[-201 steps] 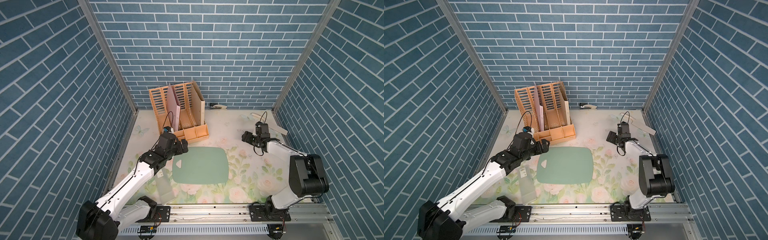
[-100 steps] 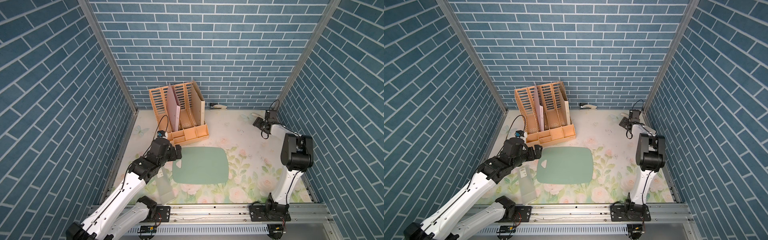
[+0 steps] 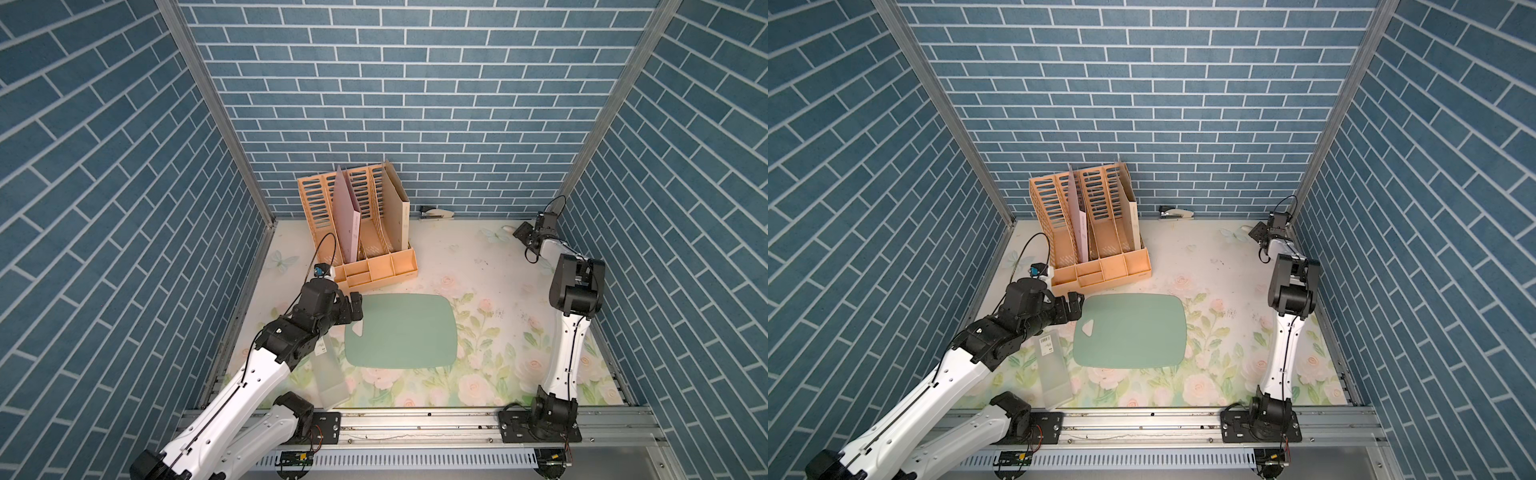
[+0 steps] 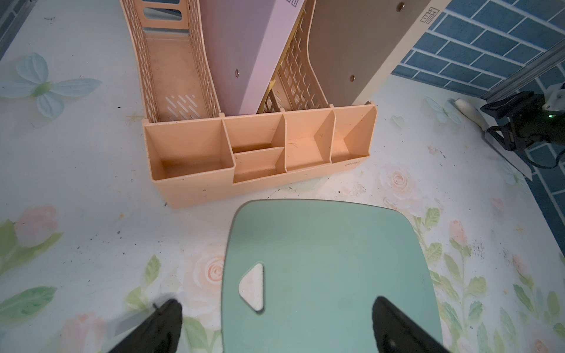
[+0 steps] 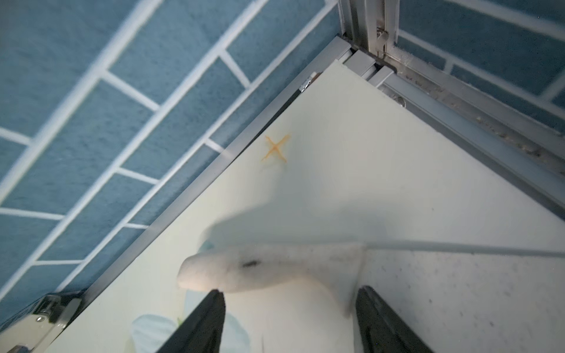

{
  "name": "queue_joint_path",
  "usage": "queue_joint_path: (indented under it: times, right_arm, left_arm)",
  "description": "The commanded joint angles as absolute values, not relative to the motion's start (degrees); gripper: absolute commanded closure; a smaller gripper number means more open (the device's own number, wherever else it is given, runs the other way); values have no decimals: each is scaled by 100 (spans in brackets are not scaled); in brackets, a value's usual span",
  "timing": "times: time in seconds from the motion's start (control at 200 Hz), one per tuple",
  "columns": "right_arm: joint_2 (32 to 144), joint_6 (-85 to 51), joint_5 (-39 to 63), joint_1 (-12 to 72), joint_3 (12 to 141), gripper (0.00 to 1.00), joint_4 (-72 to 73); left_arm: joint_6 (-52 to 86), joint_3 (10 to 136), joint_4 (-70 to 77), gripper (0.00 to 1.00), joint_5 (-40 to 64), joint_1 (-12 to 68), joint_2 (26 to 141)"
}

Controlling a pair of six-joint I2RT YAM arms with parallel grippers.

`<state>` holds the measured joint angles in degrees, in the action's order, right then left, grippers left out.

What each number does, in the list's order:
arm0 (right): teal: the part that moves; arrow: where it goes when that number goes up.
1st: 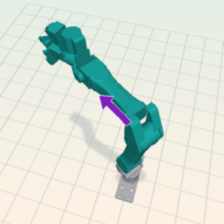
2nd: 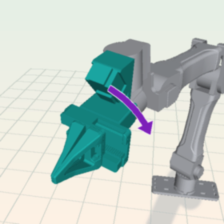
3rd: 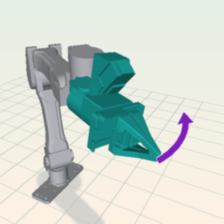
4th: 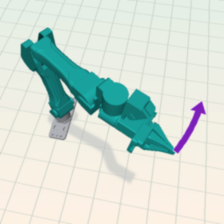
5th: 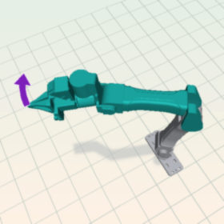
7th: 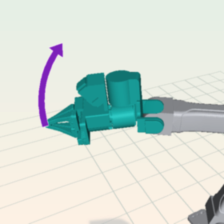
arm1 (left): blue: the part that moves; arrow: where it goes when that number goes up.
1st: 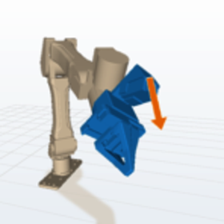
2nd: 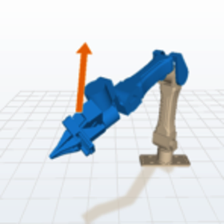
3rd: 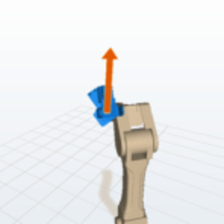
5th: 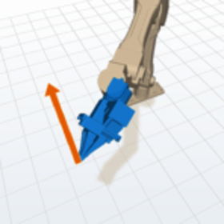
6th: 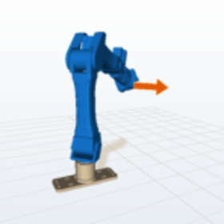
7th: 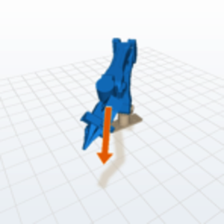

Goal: Align the knife with the edge of the cutting board
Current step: Move the knife to the center of the board.

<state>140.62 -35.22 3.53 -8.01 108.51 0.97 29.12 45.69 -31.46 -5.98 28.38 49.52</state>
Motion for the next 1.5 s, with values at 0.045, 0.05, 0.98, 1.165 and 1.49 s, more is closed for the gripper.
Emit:
queue_joint_path:
  times: [0.045, 0.05, 0.98, 1.165, 1.49]
  right_arm:
    - [14216, -3826, 720, -878, 11056, 29, 465]
    - [14214, -3829, 729, -879, 11048, 28, 483]
    - [15246, -4048, 2206, -992, 12485, 36, -1624]
    - [14231, -3649, 2475, -671, 10697, 38, -1499]
    - [11295, -3561, 2480, 300, 5754, 38, 150]
  left_arm:
    - [2909, 4500, -3199, 0, -664, 2848, 5003]
    - [2909, 4500, -3199, 0, -666, 2848, 5006]
    - [2949, 4447, -3138, 0, -734, 2847, 5030]
    - [2952, 4415, -3104, 0, -729, 2843, 4894]
    - [2944, 4379, -3059, 0, -672, 2877, 4837]
